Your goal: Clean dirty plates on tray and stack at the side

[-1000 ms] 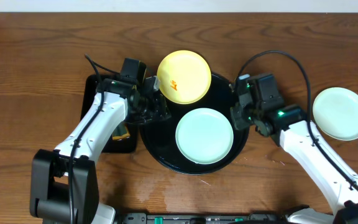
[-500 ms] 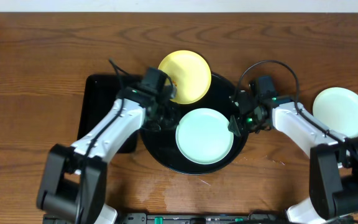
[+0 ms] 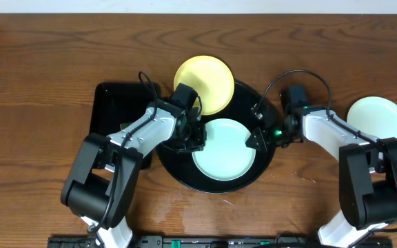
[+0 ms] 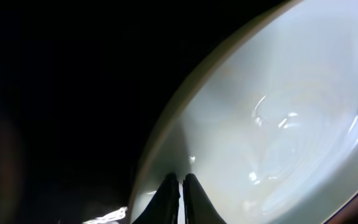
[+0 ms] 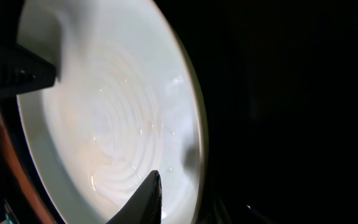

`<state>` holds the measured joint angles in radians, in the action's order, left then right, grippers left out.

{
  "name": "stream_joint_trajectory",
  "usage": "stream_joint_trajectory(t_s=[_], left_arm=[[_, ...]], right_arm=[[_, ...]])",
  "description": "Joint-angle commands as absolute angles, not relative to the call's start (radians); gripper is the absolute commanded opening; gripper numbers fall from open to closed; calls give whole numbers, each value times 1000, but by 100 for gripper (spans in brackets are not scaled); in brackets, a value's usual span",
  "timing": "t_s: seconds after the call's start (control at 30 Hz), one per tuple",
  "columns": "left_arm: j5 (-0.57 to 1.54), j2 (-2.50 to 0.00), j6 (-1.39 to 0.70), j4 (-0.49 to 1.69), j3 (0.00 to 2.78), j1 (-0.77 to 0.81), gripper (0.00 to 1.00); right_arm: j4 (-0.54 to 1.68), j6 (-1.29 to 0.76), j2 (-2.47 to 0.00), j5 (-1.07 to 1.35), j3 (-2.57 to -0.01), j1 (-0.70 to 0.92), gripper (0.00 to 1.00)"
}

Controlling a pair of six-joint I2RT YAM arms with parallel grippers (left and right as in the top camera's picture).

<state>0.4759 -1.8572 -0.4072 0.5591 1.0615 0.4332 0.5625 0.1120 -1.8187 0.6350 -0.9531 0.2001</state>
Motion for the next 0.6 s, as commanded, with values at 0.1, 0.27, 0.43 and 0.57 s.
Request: stream_joint_trajectory(t_s=[0.1,0.27,0.43,0.57], left_arm=[[467,-1883,-412,550,1051,440,8],[468,-1883,-413,540,1051,440,8],[468,-1883,-413,538,1051,440,8],[468,-1883,-413,539,1051,440,8]], right_arm=[[535,129,-1824,776,-960,191,21],[537,155,-1824,817,-960,202,32],[536,150,-1824,786,-960,205,11],[531,71,-1824,648,-960,205,1]])
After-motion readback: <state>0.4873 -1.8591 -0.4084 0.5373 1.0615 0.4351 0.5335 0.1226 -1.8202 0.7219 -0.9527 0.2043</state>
